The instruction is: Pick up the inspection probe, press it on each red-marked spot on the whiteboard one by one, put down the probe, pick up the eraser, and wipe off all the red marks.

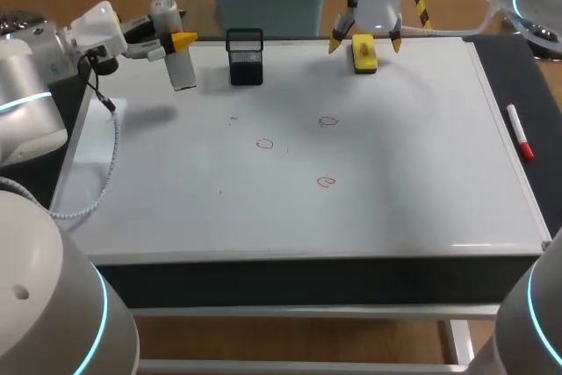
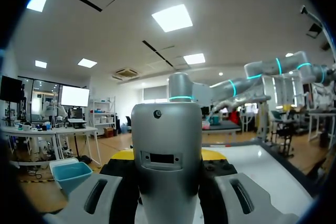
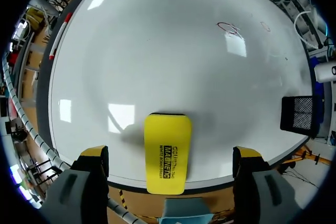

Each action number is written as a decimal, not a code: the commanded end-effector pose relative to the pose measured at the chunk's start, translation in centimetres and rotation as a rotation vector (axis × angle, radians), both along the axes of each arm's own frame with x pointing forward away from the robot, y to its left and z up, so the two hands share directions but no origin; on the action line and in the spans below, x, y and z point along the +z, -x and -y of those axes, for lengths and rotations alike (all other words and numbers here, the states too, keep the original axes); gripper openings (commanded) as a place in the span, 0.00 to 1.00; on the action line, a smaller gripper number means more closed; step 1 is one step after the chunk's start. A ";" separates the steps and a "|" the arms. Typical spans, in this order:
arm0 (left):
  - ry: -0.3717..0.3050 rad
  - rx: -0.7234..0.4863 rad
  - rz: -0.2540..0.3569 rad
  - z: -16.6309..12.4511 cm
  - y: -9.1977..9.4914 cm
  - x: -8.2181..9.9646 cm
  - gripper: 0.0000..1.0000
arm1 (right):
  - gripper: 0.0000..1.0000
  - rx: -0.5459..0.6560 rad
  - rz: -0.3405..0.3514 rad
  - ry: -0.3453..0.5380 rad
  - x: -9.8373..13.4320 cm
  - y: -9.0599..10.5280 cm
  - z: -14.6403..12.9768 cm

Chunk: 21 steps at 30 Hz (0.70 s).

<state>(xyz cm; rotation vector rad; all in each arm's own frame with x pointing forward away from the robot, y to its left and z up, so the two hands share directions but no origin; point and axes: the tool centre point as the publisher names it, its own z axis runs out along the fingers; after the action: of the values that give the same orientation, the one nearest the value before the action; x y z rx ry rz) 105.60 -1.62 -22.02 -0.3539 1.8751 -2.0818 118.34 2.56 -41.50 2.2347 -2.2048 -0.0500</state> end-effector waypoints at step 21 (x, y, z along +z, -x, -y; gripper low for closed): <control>0.001 0.002 0.002 0.1 0.0 0.0 0.00 | 0.00 -0.012 -0.045 0.012 -0.6 -0.4 -0.1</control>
<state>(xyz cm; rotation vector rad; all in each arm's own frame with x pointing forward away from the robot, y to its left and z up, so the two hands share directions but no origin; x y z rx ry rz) 105.60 -1.62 -22.02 -0.3539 1.8750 -2.0818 118.40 2.67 -42.24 2.1968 -2.2002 -0.0854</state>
